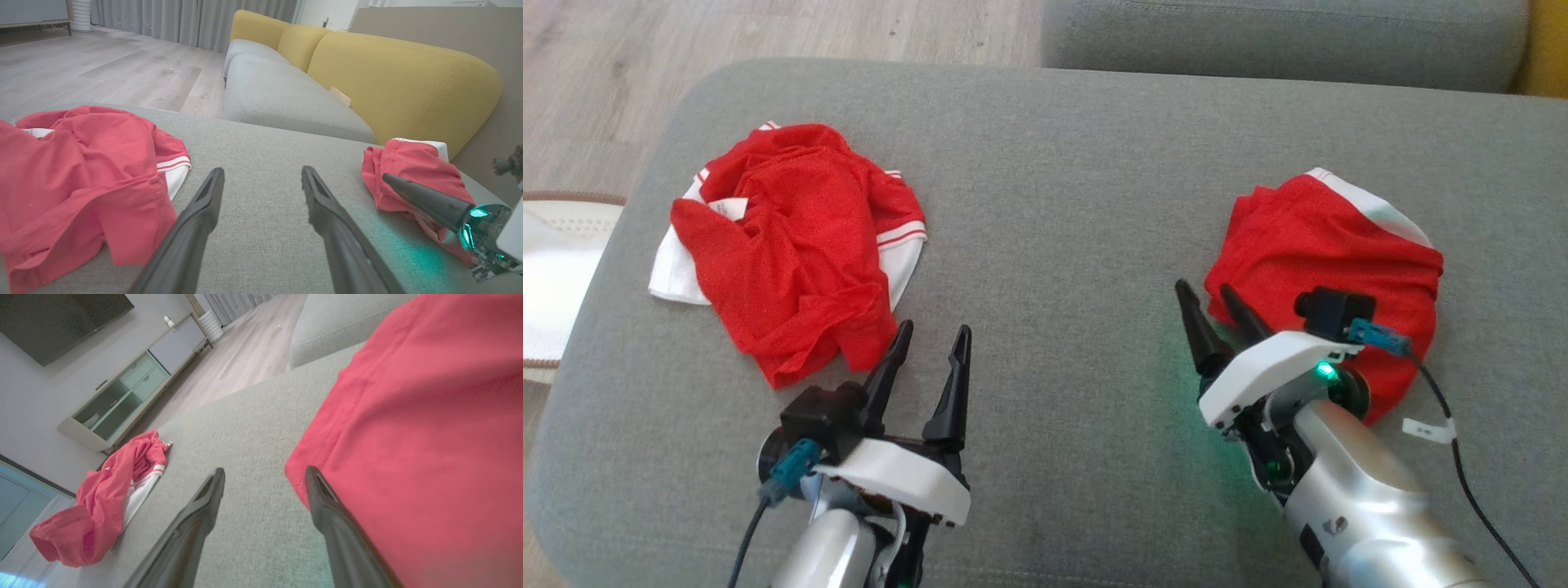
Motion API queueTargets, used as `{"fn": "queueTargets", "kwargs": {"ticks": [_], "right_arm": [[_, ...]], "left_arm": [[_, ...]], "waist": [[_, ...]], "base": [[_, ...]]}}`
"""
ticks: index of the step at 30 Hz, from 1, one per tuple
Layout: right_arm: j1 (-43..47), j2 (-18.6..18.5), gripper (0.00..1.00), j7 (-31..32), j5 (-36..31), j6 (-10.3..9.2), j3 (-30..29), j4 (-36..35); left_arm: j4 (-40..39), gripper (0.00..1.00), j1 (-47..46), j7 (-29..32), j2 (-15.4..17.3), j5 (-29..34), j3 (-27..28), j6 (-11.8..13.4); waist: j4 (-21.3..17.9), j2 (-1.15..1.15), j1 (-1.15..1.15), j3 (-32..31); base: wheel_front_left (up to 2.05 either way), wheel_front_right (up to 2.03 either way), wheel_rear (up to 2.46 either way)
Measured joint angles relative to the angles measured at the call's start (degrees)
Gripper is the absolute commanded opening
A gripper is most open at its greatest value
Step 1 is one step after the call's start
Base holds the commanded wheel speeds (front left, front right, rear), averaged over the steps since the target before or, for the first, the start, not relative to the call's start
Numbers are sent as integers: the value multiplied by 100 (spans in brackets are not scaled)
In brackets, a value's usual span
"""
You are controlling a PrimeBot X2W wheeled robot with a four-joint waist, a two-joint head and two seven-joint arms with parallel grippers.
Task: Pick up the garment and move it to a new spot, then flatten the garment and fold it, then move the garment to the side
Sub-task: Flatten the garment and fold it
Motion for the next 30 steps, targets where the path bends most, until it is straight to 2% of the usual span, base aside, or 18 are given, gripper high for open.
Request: {"fn": "queueTargets", "kwargs": {"ticks": [7, 11, 14, 16, 20, 24, 25, 30], "right_arm": [[2, -1, 100, 202, 48, 0, 386, 22], [43, -51, 100, -15, 31, 0, 392, -227], [103, -187, 100, -238, -123, 0, 177, -398], [276, -379, 100, -357, -571, 0, -238, -610], [828, -433, 100, -388, -1339, 0, -1274, -1307], [1552, -230, 100, -401, -2163, 0, -2309, -2265], [1552, -230, 100, -401, -2163, 0, -2309, -2265], [2347, 11, 100, -401, -2742, 0, -3082, -2958]], "left_arm": [[7, 100, 2, 0, 0, 0, 15, 7], [5, 100, 30, 0, 0, 0, 59, 5], [-46, 100, 64, 0, 1, 0, 159, 7], [-205, 100, 81, 0, 5, 0, 250, 26], [-393, 100, 226, 0, 7, -43, 370, 54], [-556, 100, 293, 0, 10, -47, 435, 55], [-556, 100, 293, 0, 10, -47, 435, 55], [-641, 100, 294, 0, 10, -24, 503, 40]], "waist": [[-168, 0, 0, -89], [-337, 0, 0, -183], [-499, 0, 0, -264], [-676, 0, 0, -352], [-928, 0, 0, -457], [-1167, 0, 0, -510], [-1167, 0, 0, -510], [-1374, 0, 0, -499]], "base": [[0, 0, 0], [0, 0, 0], [0, 0, 0], [0, 0, 0], [0, 0, 0], [0, 0, 0], [0, 0, 0], [0, 0, 0]]}}
